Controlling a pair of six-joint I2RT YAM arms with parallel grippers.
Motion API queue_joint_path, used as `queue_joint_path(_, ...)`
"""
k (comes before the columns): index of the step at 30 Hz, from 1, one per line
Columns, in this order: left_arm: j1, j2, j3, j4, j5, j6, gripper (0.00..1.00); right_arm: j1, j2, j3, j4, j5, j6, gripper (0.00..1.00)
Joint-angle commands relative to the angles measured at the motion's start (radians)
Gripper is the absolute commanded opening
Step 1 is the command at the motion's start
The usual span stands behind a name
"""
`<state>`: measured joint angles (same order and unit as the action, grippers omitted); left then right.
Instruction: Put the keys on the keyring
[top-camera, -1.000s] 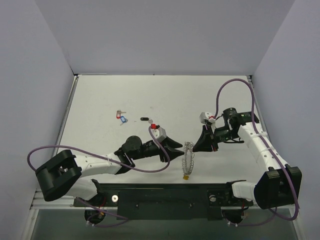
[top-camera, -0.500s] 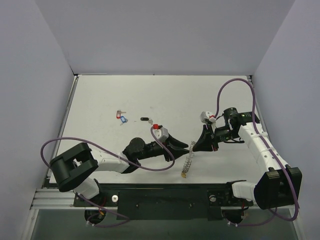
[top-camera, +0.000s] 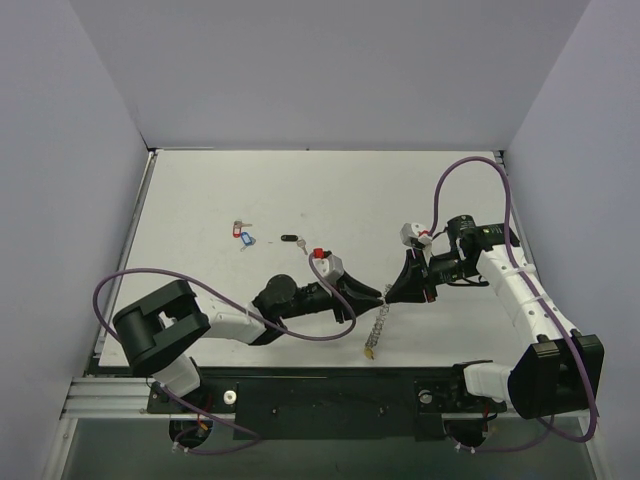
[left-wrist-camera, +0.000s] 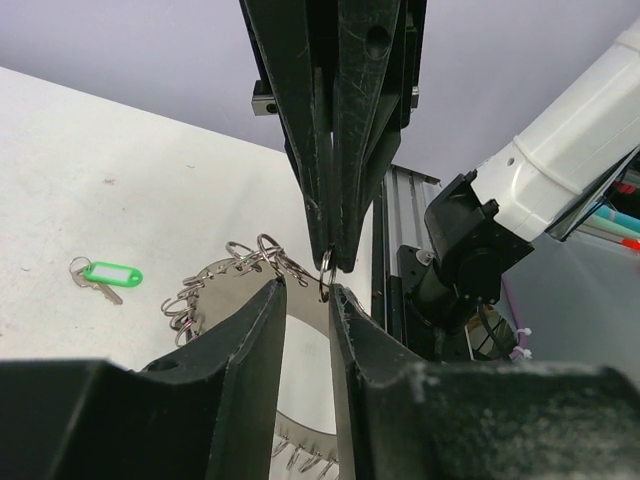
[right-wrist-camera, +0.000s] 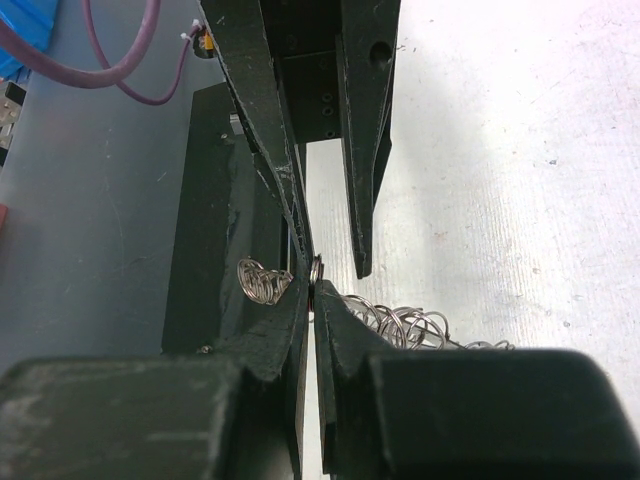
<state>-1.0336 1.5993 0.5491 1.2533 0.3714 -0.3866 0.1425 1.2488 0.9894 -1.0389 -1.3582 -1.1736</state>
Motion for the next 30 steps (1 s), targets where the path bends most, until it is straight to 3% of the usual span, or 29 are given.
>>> queue_joint_path(1, -0.005, 0.011, 0.048, 0.089, 0.023, -0.017, 0.33, -0.009, -0.029, 0.023, -0.019, -0.082, 0.002, 0.0)
queue_joint_path(9, -0.006, 0.022, 0.06, 0.097, 0.061, -0.028, 0.17, -0.009, -0.026, 0.022, -0.018, -0.082, 0.002, 0.0)
queue_joint_path(21, -0.005, 0.042, 0.055, 0.067, 0.087, -0.041, 0.24, -0.014, -0.031, 0.02, -0.018, -0.081, 0.0, 0.0)
queue_joint_path(30, -0.003, 0.051, 0.054, 0.067, 0.08, -0.041, 0.23, -0.015, -0.032, 0.018, -0.016, -0.082, -0.001, 0.0)
